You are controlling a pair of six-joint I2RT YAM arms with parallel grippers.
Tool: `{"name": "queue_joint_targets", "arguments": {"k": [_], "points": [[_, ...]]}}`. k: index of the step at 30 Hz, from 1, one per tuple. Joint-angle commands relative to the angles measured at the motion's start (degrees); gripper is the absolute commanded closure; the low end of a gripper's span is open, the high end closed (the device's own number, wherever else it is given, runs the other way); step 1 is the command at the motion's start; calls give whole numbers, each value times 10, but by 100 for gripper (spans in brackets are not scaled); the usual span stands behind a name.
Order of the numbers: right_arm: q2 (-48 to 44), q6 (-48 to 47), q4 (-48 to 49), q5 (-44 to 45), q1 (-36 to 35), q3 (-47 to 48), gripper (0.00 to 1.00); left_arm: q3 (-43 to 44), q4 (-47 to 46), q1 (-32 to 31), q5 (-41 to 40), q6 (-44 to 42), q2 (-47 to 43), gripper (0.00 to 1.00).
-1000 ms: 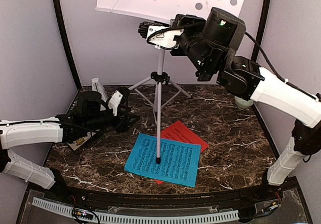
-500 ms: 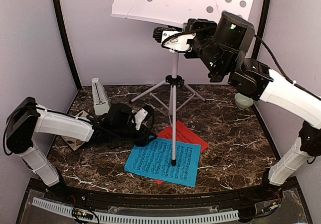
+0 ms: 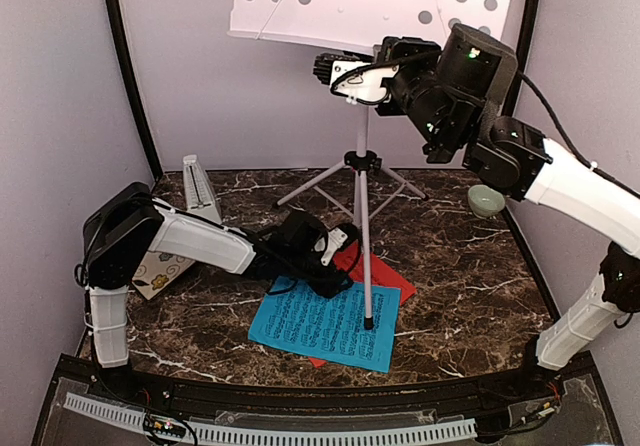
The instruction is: Set up the instrument practice props
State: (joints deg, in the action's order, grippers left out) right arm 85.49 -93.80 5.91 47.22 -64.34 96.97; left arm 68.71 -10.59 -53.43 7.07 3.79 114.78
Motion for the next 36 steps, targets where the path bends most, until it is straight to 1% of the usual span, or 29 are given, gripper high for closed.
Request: {"name": "queue_joint_targets", "arguments": {"k": [1, 5, 9, 11, 13, 17, 19, 22, 24, 25, 28, 30, 32, 34, 36], "points": [[-66, 16, 196, -33, 6, 25, 100, 19, 90, -4, -1, -20, 25, 33], [-68, 22, 196, -35, 10, 17, 100, 22, 149, 7, -8, -19, 33, 27], [-73, 23, 196, -37, 13, 10, 100, 18, 226, 29, 9, -28, 28, 22], [-76, 25, 194, -38, 13, 8, 100, 8, 259, 50, 33, -33, 20, 22], [-78, 27, 193, -39, 13, 2, 100, -4, 297, 69, 36, -45, 7, 22], [-84, 36, 196, -42, 13, -15, 100, -32, 367, 99, 12, -72, -27, 22], [-86, 41, 200, -46, 14, -18, 100, -54, 383, 117, -6, -77, -51, 22], [-88, 45, 196, -53, 15, -17, 100, -99, 394, 156, -23, -81, -102, 22], [-88, 47, 191, -55, 15, -15, 100, -129, 397, 177, -39, -87, -153, 22], [-87, 49, 190, -57, 15, -14, 100, -142, 400, 202, -48, -93, -178, 22], [-87, 59, 183, -62, 16, -17, 100, -159, 409, 228, -68, -113, -252, 22], [-85, 62, 182, -63, 17, -21, 100, -148, 407, 229, -70, -114, -282, 22], [-82, 64, 183, -63, 18, -24, 100, -130, 390, 225, -26, -92, -298, 24], [-80, 67, 183, -65, 18, -25, 100, -117, 347, 198, -2, -77, -302, 24], [-78, 70, 180, -64, 18, -25, 100, -102, 312, 151, -24, -77, -285, 23]]}}
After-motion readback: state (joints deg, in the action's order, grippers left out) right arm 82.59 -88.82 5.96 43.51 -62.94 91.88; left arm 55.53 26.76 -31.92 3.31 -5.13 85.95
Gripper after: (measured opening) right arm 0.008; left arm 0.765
